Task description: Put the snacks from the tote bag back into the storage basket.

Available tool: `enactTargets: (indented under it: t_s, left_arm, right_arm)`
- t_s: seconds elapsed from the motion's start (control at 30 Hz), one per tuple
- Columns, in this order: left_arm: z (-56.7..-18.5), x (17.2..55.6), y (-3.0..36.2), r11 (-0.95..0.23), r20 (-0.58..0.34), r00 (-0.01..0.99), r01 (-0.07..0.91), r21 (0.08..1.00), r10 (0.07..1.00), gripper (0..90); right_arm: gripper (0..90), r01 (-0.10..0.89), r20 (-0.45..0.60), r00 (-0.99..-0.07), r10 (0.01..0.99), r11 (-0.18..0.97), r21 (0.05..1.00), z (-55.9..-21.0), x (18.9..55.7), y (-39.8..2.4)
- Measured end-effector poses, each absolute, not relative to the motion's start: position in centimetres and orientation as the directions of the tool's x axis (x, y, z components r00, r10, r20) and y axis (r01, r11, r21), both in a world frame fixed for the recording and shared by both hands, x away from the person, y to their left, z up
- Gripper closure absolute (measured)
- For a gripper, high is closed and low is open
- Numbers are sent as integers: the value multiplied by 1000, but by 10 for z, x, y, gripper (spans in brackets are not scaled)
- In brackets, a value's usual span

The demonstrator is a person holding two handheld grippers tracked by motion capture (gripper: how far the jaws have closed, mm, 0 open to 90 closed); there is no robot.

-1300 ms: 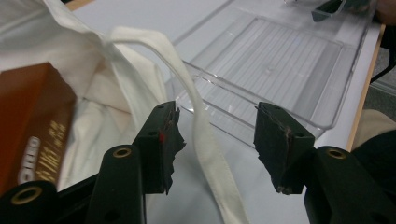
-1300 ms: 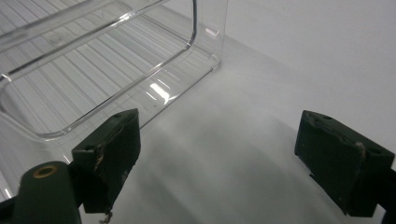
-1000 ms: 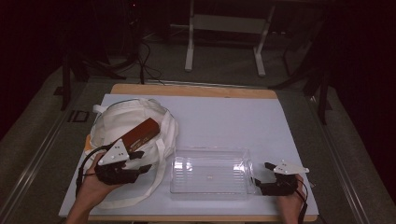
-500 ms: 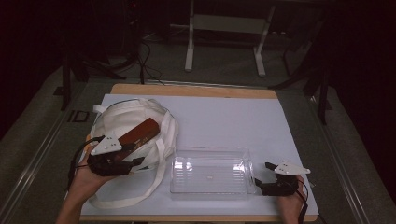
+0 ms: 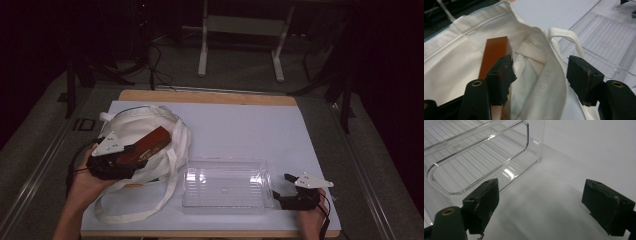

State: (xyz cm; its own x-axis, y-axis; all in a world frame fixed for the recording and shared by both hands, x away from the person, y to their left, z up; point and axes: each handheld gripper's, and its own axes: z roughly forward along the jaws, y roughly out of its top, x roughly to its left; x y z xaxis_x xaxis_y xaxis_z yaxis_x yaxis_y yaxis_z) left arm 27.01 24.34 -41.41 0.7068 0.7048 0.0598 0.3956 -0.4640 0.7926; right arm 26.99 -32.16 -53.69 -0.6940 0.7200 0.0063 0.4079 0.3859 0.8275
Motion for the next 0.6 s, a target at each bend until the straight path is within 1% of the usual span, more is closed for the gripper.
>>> enactTargets:
  t_s: [0.17, 0.6]
  left_arm:
    - [-411, 276, 247, -475, 85, 697, 390, 789, 712, 372]
    - [-409, 291, 254, -507, 111, 690, 403, 762, 715, 372]
  right_arm:
    - [144, 407, 6, -694, 720, 386, 828, -537, 270, -322]
    - [144, 410, 8, -693, 721, 384, 827, -537, 270, -322]
